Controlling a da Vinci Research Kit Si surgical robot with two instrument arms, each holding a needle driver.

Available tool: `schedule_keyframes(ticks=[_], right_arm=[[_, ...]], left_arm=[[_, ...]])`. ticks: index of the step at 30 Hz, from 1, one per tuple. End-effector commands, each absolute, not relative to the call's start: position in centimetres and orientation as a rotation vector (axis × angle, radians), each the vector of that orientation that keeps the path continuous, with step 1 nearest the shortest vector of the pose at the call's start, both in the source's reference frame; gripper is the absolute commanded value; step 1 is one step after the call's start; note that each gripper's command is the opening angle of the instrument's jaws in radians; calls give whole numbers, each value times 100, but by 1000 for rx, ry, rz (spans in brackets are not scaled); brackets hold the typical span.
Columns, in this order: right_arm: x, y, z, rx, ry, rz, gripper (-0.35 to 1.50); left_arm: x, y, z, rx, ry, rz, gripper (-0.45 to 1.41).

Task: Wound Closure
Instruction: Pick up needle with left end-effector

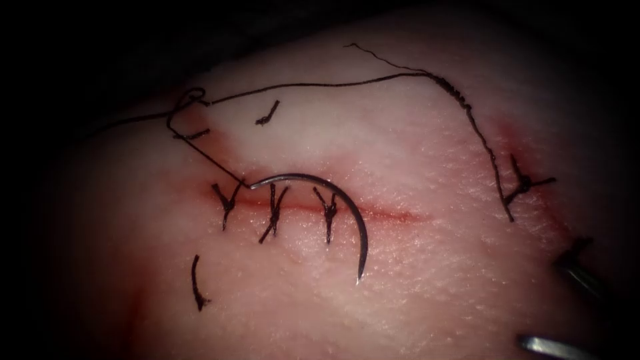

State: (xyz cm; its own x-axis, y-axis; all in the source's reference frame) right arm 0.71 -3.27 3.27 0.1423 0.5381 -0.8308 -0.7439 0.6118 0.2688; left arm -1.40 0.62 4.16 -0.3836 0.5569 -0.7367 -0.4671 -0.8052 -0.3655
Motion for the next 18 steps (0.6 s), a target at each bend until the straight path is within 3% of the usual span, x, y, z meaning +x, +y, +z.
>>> schedule_keyframes(ticks=[1,9,18], right_arm=[[87,-324,324,-233,1089,937,103],[91,-327,323,-239,1086,940,91],[96,-319,330,-248,1073,950,103]], left_arm=[[-169,68,424,-1257,-116,2195,111],[-258,70,430,-1339,-104,2207,111],[-314,76,437,-1443,-133,2177,101]])
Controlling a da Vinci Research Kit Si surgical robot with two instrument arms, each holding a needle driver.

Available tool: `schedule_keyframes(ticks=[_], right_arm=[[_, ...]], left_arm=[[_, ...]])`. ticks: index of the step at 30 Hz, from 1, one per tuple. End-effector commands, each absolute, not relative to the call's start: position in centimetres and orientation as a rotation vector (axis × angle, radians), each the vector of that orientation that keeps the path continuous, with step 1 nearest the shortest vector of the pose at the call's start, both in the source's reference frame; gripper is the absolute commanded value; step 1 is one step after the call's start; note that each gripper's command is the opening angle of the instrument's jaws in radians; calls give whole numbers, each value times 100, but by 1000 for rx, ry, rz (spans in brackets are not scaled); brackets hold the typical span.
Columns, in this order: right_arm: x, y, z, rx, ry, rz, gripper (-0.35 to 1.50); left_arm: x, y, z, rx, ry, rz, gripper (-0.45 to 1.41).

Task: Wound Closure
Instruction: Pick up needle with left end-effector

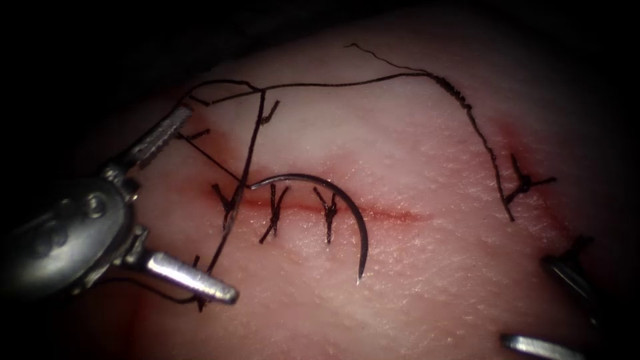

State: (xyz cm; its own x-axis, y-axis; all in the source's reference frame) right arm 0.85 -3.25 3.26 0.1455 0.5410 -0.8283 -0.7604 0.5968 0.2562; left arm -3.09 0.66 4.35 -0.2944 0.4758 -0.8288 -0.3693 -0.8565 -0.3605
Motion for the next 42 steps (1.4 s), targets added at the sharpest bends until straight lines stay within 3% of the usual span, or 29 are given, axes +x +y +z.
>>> schedule_keyframes(ticks=[1,9,19,23,32,42], right_arm=[[98,-320,330,-250,1074,949,103],[121,-324,325,-253,1063,954,96],[139,-322,324,-246,1042,963,93],[140,-323,325,-242,1036,961,93],[139,-332,332,-229,1024,949,93],[138,-334,335,-220,1012,941,88]], left_arm=[[-328,75,442,-1455,-134,2209,101],[-345,68,473,-1406,-136,2273,96],[-230,52,483,-1271,7,2283,96],[-173,38,485,-1141,78,2333,72],[-13,48,517,-1249,128,2149,71],[41,57,461,-1278,159,2010,78]])
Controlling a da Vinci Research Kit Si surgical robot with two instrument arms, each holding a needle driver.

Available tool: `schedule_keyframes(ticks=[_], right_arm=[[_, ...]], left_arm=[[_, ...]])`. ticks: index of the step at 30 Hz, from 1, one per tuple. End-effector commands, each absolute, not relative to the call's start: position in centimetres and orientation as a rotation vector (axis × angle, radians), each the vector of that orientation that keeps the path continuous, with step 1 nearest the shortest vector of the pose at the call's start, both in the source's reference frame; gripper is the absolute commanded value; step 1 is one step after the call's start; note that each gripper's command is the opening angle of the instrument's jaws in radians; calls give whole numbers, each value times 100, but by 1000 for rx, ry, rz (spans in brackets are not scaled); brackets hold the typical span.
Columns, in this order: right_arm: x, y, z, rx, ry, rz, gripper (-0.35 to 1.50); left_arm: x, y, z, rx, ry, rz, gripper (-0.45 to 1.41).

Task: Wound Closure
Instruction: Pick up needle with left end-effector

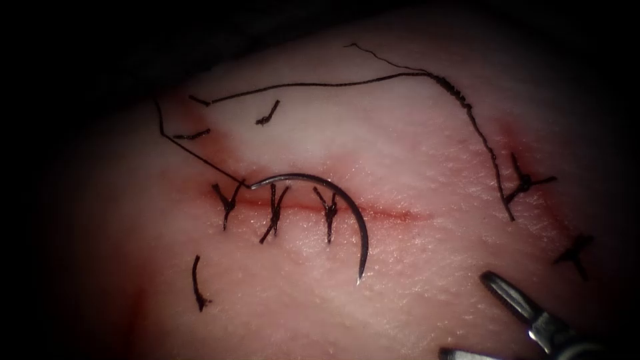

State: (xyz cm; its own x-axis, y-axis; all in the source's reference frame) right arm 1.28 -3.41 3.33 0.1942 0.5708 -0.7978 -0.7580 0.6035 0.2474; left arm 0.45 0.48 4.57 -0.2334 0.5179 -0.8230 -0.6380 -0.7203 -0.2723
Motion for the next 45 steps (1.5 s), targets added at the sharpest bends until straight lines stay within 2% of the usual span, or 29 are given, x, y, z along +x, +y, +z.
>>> schedule_keyframes(ticks=[1,7,10,14,21,25,28,40,41,42,43,44,45], right_arm=[[138,-334,335,-221,1012,941,88],[141,-333,337,-224,1010,944,88],[143,-333,337,-224,1010,944,90],[139,-335,337,-223,1013,940,88],[136,-341,338,-224,1019,932,81],[129,-344,338,-214,1020,930,68],[129,-344,338,-214,1020,930,65],[131,-345,338,-214,1017,930,66],[132,-345,337,-211,1018,936,58],[132,-345,337,-211,1018,936,58],[135,-342,332,-192,1019,967,33],[135,-342,332,-192,1019,967,33],[146,-330,322,-134,1019,1068,21]], left_arm=[[40,57,452,-1286,152,2005,78],[-23,33,392,-1463,67,1994,78],[-123,2,359,-1501,-42,2067,78],[-260,-2,356,-1439,-63,2110,78],[-355,11,406,-1386,-96,2160,78],[-374,29,470,-1403,-107,2181,74],[-376,34,490,-1395,-113,2198,74],[-375,24,580,-1352,-280,2223,72],[-375,23,579,-1354,-283,2224,72],[-375,23,579,-1354,-283,2224,72],[-374,22,575,-1356,-286,2223,69],[-374,22,575,-1356,-286,2223,69],[-375,19,569,-1355,-292,2225,67]])
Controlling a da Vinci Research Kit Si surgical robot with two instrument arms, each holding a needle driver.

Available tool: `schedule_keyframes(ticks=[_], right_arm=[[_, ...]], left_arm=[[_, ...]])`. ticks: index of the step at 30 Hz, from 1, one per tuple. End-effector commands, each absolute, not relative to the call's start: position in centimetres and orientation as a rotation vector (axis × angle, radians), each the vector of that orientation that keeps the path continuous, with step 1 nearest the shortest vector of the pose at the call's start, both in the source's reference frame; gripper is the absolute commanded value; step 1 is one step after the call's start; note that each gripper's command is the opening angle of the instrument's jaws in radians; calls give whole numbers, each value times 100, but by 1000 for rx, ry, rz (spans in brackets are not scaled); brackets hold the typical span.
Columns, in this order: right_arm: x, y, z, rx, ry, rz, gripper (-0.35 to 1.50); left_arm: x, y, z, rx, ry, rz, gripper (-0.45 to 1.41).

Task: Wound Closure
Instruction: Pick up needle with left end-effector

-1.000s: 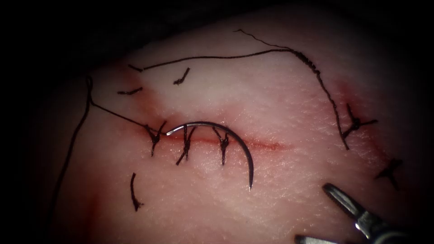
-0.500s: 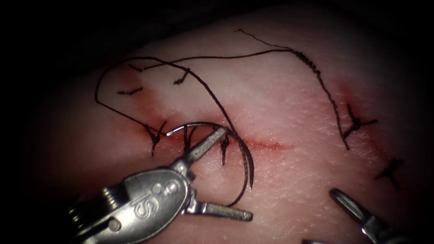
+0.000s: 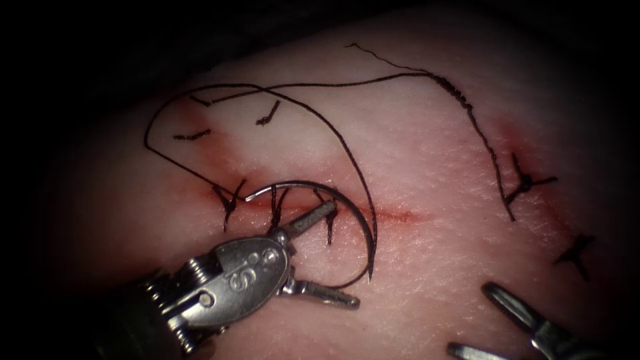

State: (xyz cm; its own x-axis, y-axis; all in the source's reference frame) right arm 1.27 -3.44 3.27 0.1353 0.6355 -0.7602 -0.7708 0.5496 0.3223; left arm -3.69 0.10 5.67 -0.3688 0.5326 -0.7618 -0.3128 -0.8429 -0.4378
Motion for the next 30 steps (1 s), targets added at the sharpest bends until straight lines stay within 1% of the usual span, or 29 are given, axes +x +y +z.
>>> schedule_keyframes(ticks=[1,2,3,4,5,7,8,9,11,12,13,15,18,20,21,24,28,30], right_arm=[[146,-330,322,-134,1019,1068,21],[150,-327,319,-82,1032,1157,-14],[153,-322,317,-16,1035,1254,-28],[160,-316,316,31,1012,1309,-28],[177,-299,319,20,948,1259,-35],[183,-293,321,25,954,1238,-35],[197,-272,333,0,954,1196,-35],[201,-266,335,-10,948,1185,-20],[206,-255,340,-13,945,1196,68],[208,-252,341,-13,944,1199,81],[208,-252,341,-13,944,1199,81],[215,-250,342,-16,943,1203,90],[221,-250,341,-10,944,1223,95],[229,-251,340,42,951,1316,115],[229,-251,340,42,951,1316,115],[235,-251,340,114,943,1420,133],[239,-255,342,146,912,1437,133],[239,-259,343,150,908,1431,123]], left_arm=[[-375,19,569,-1355,-292,2225,67],[-375,18,568,-1352,-285,2224,67],[-375,16,566,-1354,-278,2221,67],[-375,15,565,-1351,-275,2222,67],[-375,13,562,-1354,-274,2220,67],[-375,12,561,-1354,-274,2220,67],[-375,11,560,-1359,-269,2216,67],[-375,10,559,-1362,-268,2215,67],[-372,8,556,-1370,-267,2212,67],[-368,5,554,-1377,-265,2210,67],[-368,5,554,-1377,-265,2210,67],[-362,0,547,-1357,-251,2217,64],[-361,-1,545,-1357,-252,2217,64],[-361,-2,545,-1357,-252,2217,64],[-361,-2,545,-1357,-252,2217,64],[-356,-5,543,-1358,-254,2220,64],[-343,-11,536,-1359,-242,2220,64],[-323,-19,529,-1326,-217,2227,64]])
